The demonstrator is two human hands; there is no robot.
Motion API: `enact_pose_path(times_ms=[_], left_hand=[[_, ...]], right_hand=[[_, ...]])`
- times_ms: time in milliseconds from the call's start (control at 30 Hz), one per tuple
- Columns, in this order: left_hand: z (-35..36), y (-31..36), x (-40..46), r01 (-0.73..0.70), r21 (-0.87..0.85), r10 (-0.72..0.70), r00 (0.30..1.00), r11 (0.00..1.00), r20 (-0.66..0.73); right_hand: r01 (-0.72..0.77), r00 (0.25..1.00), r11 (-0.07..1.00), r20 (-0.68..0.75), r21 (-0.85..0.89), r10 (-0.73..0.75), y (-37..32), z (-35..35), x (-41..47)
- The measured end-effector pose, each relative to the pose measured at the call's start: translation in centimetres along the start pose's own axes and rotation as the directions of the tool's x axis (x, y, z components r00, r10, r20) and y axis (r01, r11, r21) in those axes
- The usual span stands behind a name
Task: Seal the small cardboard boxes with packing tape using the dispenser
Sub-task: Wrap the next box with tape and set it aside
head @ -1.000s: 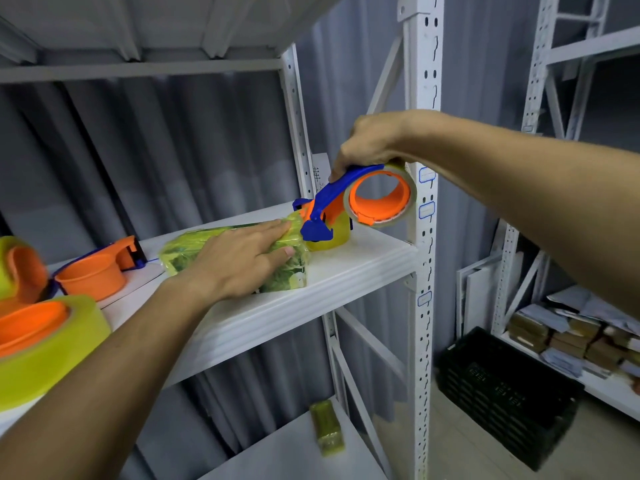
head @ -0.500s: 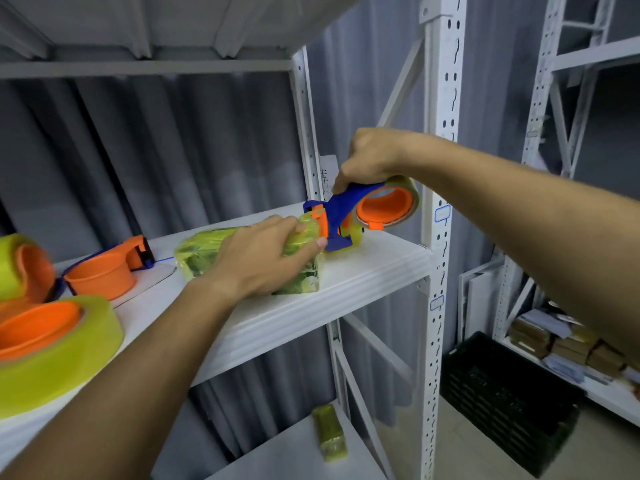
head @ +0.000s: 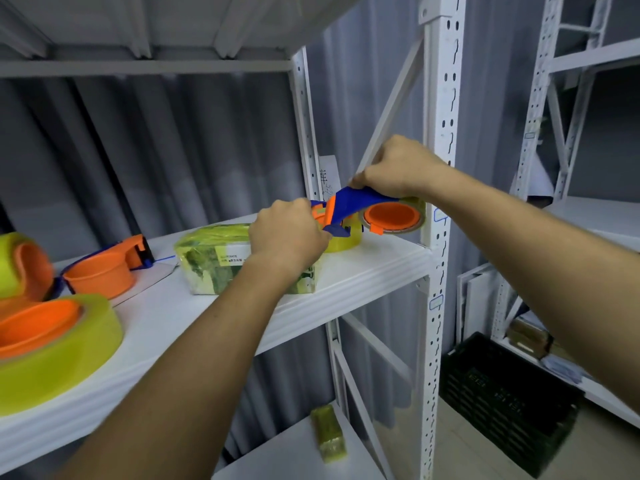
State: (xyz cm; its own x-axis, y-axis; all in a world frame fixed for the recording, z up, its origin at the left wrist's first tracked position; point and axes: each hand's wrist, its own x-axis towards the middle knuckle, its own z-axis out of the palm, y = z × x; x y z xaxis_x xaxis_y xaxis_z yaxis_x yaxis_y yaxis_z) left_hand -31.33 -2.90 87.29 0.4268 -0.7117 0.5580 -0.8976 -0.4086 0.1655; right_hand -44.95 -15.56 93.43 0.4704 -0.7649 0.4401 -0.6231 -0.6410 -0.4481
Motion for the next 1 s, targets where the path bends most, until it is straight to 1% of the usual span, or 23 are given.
enact_pose_path(times_ms=[167,267,400,467,567,633,700,733,767,833,867,900,933,967,1000], left_hand=[[-0.5,-1.6,-0.6,-0.082,-0.064,0.083,0.996,0.995,0.015],[-1.1,-3.2,-1.4,-0.083,-0.158,0.091,0.995,0.984,0.042],[-2.1,-4.7,-2.8,-0.111,-0.259,0.132,0.989,0.959,0.067],[-2.6,-5.4,-3.6,-0.121,-0.27,0.136,0.99,0.955,0.035],[-3.0,-6.7,-4.7,-0.156,-0.279,0.134,0.986,0.948,-0.097],[-3.1,-7.7,-5.4,-0.173,-0.297,0.133,0.98,0.939,-0.149],[-3.0,-8.6,-6.0,-0.146,-0.397,0.09,0.984,0.906,-0.155],[-3.1,-8.9,-6.2,-0.121,-0.494,0.039,0.984,0.861,-0.173],[-3.2,-9.2,-6.4,-0.096,-0.607,-0.033,0.98,0.789,-0.198],[-3.9,-9.5,-6.1,-0.035,-0.798,-0.215,0.955,0.601,-0.204],[-4.4,-9.7,-5.8,0.017,-0.857,-0.294,0.943,0.515,-0.158],[-4.9,-9.9,-5.4,0.085,-0.896,-0.345,0.935,0.437,-0.079],[-5.4,-10.0,-5.0,0.16,-0.916,-0.365,0.931,0.369,0.016],[-5.8,-10.2,-4.7,0.233,-0.918,-0.357,0.928,0.321,0.111],[-6.3,-10.3,-4.4,0.297,-0.906,-0.328,0.925,0.302,0.193]], right_hand=[[-0.005,0.998,0.999,-0.055,0.043,0.007,-0.3,-0.2,-1.0],[-0.004,0.995,0.998,-0.095,0.055,0.01,-0.5,-0.6,-1.6],[0.019,0.982,0.994,-0.189,0.11,0.002,-1.7,-0.4,-2.5],[0.04,0.976,0.988,-0.219,0.147,-0.006,-2.3,-0.1,-3.0],[0.064,0.971,0.969,-0.241,0.238,-0.005,-3.2,0.6,-3.9],[0.085,0.972,0.944,-0.235,0.317,-0.008,-3.7,1.1,-4.6],[0.115,0.977,0.914,-0.213,0.39,-0.032,-4.2,1.7,-5.3],[0.131,0.979,0.898,-0.198,0.42,-0.05,-4.4,2.0,-5.6],[0.145,0.981,0.882,-0.181,0.449,-0.069,-4.6,2.2,-6.0],[0.165,0.983,0.853,-0.147,0.494,-0.105,-5.0,2.5,-6.6],[0.172,0.984,0.843,-0.129,0.51,-0.122,-5.1,2.7,-6.8],[0.175,0.984,0.832,-0.113,0.527,-0.136,-5.2,2.8,-7.0],[0.177,0.984,0.818,-0.101,0.547,-0.145,-5.2,2.9,-7.1],[0.174,0.985,0.8,-0.091,0.574,-0.149,-5.2,3.0,-7.2],[0.166,0.986,0.776,-0.081,0.608,-0.147,-5.2,3.1,-7.2]])
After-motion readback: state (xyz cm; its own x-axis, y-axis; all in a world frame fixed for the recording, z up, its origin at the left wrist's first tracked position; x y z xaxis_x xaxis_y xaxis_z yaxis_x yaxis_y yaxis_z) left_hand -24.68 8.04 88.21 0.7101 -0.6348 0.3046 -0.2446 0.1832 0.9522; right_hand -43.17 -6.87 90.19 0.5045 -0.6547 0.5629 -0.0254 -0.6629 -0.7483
